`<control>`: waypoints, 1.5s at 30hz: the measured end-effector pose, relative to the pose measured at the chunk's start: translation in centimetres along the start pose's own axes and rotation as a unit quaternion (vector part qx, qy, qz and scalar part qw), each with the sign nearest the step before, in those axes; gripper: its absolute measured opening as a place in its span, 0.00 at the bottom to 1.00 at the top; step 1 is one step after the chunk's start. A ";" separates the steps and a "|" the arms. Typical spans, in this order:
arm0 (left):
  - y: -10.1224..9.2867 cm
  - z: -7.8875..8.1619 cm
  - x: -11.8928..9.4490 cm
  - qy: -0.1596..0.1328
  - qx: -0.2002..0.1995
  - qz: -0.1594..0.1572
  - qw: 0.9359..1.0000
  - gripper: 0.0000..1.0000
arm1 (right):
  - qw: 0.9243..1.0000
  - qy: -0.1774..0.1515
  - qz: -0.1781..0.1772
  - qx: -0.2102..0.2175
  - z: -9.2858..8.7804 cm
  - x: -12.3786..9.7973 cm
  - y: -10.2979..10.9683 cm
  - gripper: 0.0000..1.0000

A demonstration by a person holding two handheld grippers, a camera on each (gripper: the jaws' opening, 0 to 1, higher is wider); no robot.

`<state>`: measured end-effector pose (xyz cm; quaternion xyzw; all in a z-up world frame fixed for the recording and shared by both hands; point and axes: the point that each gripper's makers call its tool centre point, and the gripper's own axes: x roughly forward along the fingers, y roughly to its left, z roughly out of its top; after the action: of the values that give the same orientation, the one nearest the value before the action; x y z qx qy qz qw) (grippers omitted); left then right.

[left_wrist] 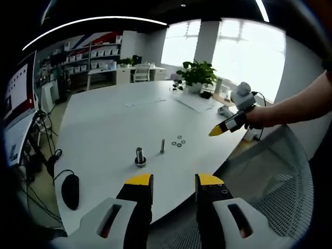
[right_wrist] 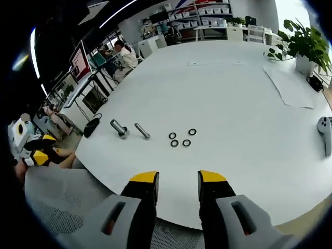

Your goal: Place the washer onto the threaded stud by aligning its center hole with the stud, sliding it down to the base, and recovering from edge contact or off-axis alignment until the washer reaches the visible bottom stop.

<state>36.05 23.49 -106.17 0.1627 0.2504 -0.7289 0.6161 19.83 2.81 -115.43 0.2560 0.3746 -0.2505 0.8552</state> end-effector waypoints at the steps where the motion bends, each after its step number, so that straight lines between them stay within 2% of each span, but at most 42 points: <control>1: 0.0 0.0 0.0 0.001 0.001 0.000 1.000 0.30 | 1.000 0.002 -0.003 -0.007 0.0 0.1 0.0 0.33; 7: 0.0 -0.1 0.0 0.004 0.001 0.002 1.000 0.30 | 0.999 0.017 -0.016 -0.032 0.2 1.6 -1.2 0.32; 16: 0.0 -0.3 0.0 0.007 -0.001 -0.001 1.000 0.30 | 0.998 0.041 -0.028 -0.041 -0.2 3.8 -2.7 0.32; 18: 0.0 -0.4 0.0 0.008 -0.001 -0.002 1.000 0.30 | 0.998 0.045 -0.030 -0.039 -0.9 4.1 -2.6 0.32; 21: 0.0 -0.6 0.1 0.011 -0.003 -0.003 1.000 0.30 | 0.998 0.047 -0.033 -0.035 -1.0 4.2 -2.3 0.32; 22: 0.0 -0.7 0.1 0.013 -0.003 -0.005 1.000 0.30 | 0.998 0.048 -0.033 -0.035 -0.6 4.6 -3.2 0.32; 27: -0.1 -0.9 0.2 0.020 -0.002 -0.008 1.000 0.30 | 0.997 0.052 -0.039 -0.034 -1.0 4.7 -3.9 0.32; 29: -0.2 -1.2 0.3 0.028 -0.001 -0.011 1.000 0.30 | 0.997 0.054 -0.040 -0.032 -0.8 5.6 -5.0 0.32; 30: -0.3 -1.2 0.3 0.029 0.002 -0.012 1.000 0.30 | 0.997 0.054 -0.040 -0.031 -0.9 4.6 -3.8 0.32; 33: -0.3 -1.1 0.3 0.028 0.001 -0.011 1.000 0.29 | 0.997 0.052 -0.040 -0.029 -0.2 4.5 -3.6 0.32; 34: -0.2 -1.2 0.2 0.028 0.000 -0.010 1.000 0.29 | 0.997 0.053 -0.039 -0.029 -0.7 5.3 -4.6 0.32; 37: 0.0 -1.1 0.2 0.024 -0.005 -0.005 1.000 0.29 | 0.997 0.059 -0.041 -0.033 -0.6 5.1 -4.4 0.32; 39: 0.1 -1.1 0.2 0.023 -0.004 -0.003 1.000 0.29 | 0.997 0.062 -0.042 -0.032 -1.4 5.9 -5.7 0.32; 43: 0.1 -1.1 0.2 0.024 -0.003 0.000 1.000 0.29 | 0.996 0.069 -0.045 -0.029 -1.0 5.0 -4.7 0.32; 45: 0.1 -1.1 0.2 0.025 -0.002 0.000 1.000 0.29 | 0.996 0.071 -0.047 -0.034 -1.7 5.5 -5.4 0.31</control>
<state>36.04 23.94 -107.25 0.1795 0.2672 -0.7241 0.6100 18.92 -1.48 -122.01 0.2260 0.4547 -0.2588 0.8217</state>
